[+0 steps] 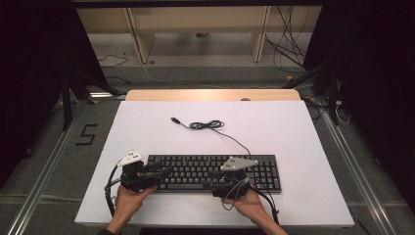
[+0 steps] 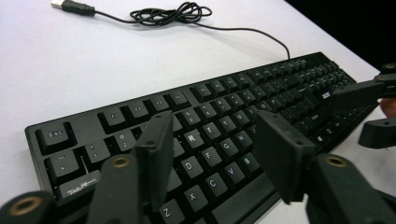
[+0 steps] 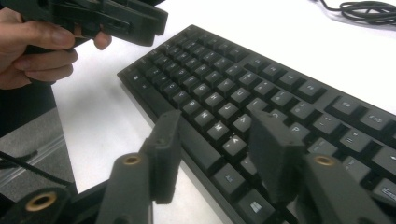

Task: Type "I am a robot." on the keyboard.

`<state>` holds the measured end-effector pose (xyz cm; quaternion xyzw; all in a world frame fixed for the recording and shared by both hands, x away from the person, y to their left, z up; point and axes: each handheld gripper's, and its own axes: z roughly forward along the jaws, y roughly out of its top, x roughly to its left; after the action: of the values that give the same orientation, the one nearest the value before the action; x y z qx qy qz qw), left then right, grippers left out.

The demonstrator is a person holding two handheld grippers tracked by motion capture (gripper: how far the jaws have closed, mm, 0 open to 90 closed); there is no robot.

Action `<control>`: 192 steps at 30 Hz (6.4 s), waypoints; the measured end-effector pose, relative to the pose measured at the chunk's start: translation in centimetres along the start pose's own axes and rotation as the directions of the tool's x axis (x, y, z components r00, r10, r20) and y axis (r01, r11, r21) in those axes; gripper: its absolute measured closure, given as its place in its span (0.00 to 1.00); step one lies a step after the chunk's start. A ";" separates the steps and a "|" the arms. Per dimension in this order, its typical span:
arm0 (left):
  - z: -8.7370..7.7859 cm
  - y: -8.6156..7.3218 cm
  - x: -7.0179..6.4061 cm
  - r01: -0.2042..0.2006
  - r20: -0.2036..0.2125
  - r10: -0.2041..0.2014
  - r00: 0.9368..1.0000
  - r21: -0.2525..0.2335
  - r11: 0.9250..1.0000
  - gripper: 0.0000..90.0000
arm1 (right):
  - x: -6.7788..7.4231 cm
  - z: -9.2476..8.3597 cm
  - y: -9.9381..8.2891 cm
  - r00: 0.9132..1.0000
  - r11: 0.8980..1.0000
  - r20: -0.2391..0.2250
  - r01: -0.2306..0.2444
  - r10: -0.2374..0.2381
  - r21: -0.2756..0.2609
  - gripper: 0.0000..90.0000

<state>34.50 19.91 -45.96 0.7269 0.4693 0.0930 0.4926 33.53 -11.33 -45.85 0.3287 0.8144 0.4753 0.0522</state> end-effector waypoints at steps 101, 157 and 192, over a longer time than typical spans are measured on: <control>1.3 0.5 -0.1 -0.019 0.038 0.016 0.999 0.084 0.996 0.56 | -0.9 0.5 1.0 0.998 1.000 0.060 -0.012 0.013 -0.012 0.44; -1.0 -1.1 -0.9 -0.051 0.048 0.052 0.997 -0.021 0.998 0.33 | -2.8 5.7 1.9 0.984 0.990 0.179 -0.028 0.003 0.135 1.00; -1.8 -1.1 -0.5 -0.044 0.025 0.045 0.999 -0.054 0.998 0.32 | -1.7 3.6 3.3 0.998 0.998 0.045 -0.054 0.053 0.012 0.48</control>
<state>32.49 20.72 -45.81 0.7249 0.4440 0.1069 0.5158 37.85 -8.58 -45.49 0.3613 0.8070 0.4637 0.0553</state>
